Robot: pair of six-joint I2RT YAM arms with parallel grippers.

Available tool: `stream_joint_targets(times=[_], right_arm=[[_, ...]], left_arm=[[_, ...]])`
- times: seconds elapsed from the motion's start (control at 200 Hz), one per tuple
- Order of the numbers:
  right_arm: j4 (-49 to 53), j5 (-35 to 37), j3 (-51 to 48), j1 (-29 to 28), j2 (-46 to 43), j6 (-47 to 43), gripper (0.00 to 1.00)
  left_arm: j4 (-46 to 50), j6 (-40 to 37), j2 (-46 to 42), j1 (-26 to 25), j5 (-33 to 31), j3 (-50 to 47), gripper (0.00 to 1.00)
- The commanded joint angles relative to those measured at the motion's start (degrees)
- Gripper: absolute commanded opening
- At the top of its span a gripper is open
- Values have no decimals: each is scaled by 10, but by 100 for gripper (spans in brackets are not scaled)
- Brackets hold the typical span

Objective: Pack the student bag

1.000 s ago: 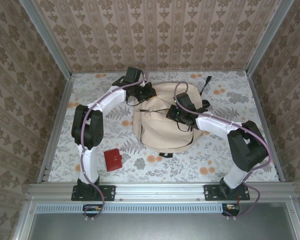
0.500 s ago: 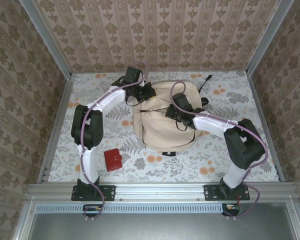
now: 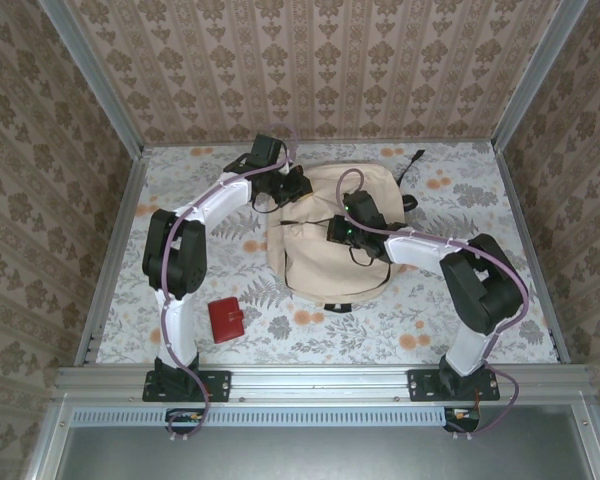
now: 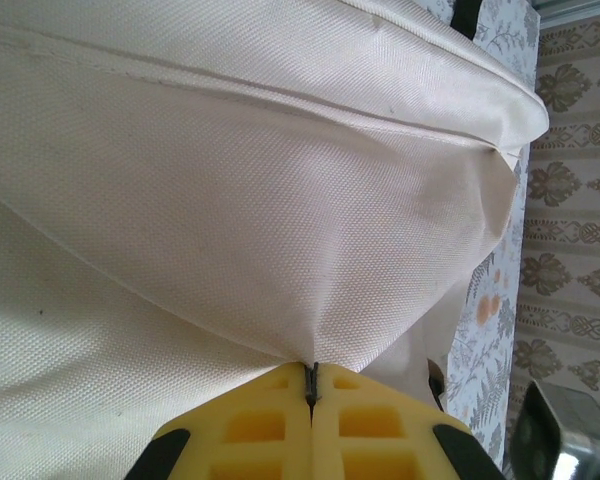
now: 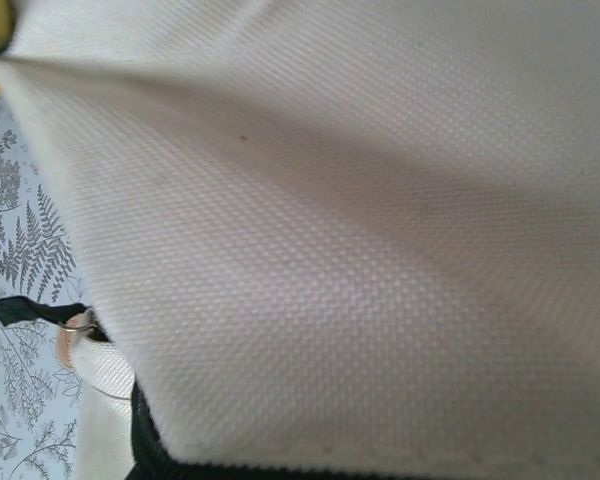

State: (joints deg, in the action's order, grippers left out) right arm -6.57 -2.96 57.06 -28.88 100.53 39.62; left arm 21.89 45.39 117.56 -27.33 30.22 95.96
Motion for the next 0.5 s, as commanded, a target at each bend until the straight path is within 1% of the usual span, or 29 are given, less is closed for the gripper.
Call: stream_joint_targets(times=[0.0,0.125,0.315,0.39,0.495], right_arm=[[-20,15,10,8,18,8,0],[-26,71,12,13,10,8,0],[-106,152,-48,30,-35,60,0],[-139,151,-61,41,-36,81,0],[-155,131,-52,50,-23,103,0]], left_arm=[[20,-7,-35,-2,15,-10,0],[21,-7,-38,-2,14,-16,0],[26,-14,-41,-2,14,-23,0],[26,-18,-42,-2,18,-25,0],[26,-22,-43,-3,23,-30,0]])
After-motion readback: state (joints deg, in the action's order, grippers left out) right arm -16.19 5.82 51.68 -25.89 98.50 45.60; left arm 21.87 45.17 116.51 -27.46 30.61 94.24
